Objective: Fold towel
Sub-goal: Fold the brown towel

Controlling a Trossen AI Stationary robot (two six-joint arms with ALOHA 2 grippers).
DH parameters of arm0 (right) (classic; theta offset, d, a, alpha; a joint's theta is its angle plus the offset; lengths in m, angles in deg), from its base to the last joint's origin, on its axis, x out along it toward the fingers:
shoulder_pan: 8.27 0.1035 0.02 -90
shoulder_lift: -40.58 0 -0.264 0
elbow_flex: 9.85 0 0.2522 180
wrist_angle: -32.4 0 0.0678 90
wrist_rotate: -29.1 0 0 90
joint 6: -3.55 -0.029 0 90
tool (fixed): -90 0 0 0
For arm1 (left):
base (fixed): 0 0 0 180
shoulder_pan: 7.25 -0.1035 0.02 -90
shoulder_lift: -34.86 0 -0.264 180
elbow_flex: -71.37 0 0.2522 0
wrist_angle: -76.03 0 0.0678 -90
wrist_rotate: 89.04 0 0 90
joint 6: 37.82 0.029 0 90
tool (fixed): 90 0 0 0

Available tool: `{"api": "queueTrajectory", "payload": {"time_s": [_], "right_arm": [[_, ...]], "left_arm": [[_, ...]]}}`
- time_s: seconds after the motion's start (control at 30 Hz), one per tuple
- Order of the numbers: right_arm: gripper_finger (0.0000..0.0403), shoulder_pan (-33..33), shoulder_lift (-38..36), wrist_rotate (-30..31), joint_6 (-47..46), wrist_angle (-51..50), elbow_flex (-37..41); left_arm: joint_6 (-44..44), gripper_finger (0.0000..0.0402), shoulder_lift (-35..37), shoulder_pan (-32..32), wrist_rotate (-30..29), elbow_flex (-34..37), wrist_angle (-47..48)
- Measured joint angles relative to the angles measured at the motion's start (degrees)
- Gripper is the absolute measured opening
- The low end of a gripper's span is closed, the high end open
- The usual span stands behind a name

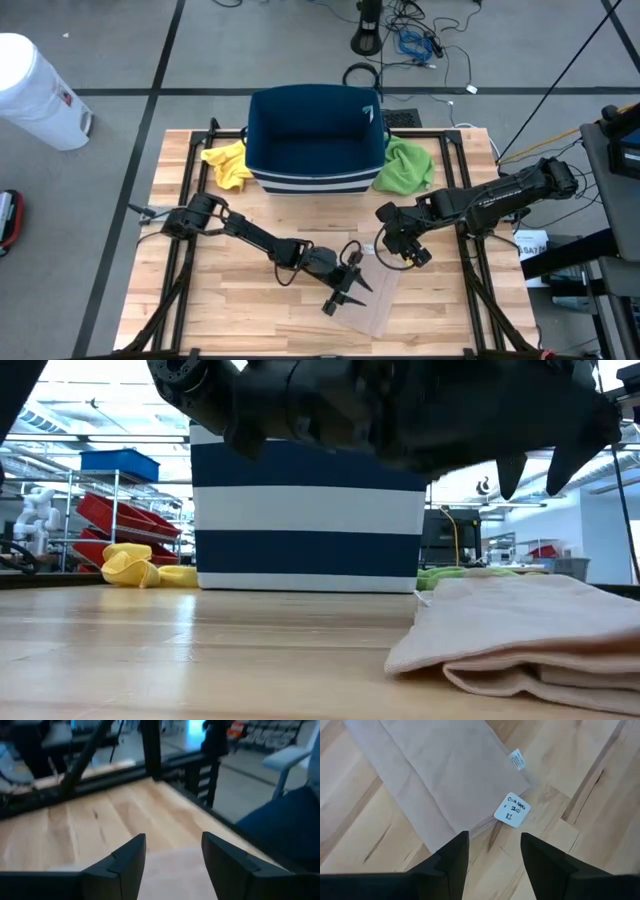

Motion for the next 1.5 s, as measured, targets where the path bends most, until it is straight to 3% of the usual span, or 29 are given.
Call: {"api": "queueTrajectory", "payload": {"time_s": [0.1,0.43,0.73,1.2,1.37,1.5], "right_arm": [[0.0167,0.01,0.01,-0.14,-1.29,0.0,0.0],[0.0167,3.71,0.09,-3.89,-10.78,-0.43,0.0],[0.0167,10.35,2.18,-3.87,-22.17,7.21,2.5],[0.0167,18.64,9.13,-3.48,-40.42,29.36,12.99],[0.0167,21.19,11.72,-2.64,-44.24,31.18,13.29],[0.0167,23.12,13.72,1.84,-45.96,31.78,13.29]], "left_arm": [[-0.15,0.0203,0.02,0.0,0.34,-0.04,0.24],[-1.87,0.0204,0.02,-0.09,0.24,0.0,13.41],[-1.19,0.0204,0.02,-0.88,-7.18,0.0,22.43],[2.72,0.0204,0.0,-1.07,-6.76,0.0,22.87],[3.11,0.0204,0.0,-1.07,-6.76,0.0,22.26],[4.26,0.0204,-0.02,-1.07,-6.76,0.0,22.09]]}}
